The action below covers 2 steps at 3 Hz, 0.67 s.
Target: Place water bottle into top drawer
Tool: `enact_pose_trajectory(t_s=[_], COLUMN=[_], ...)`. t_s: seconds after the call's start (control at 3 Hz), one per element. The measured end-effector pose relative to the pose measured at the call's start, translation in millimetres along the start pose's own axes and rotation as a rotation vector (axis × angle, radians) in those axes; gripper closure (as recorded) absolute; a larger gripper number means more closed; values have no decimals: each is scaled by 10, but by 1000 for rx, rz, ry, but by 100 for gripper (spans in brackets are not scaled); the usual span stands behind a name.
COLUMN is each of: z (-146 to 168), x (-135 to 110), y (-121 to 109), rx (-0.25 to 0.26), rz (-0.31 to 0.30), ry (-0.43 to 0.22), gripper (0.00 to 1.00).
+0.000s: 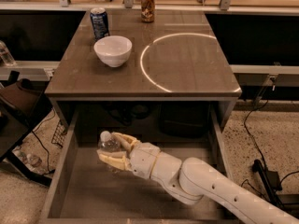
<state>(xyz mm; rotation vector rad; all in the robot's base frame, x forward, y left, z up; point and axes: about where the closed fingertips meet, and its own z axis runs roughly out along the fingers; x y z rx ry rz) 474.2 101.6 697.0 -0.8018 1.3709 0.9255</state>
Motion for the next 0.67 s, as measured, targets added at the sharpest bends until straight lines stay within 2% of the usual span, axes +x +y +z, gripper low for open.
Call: enact_pose_trajectory(t_s=[0.67], z=[17], x=[-10], y=[19], rx=[-5], rz=[-1], ry=[-1], gripper=[53])
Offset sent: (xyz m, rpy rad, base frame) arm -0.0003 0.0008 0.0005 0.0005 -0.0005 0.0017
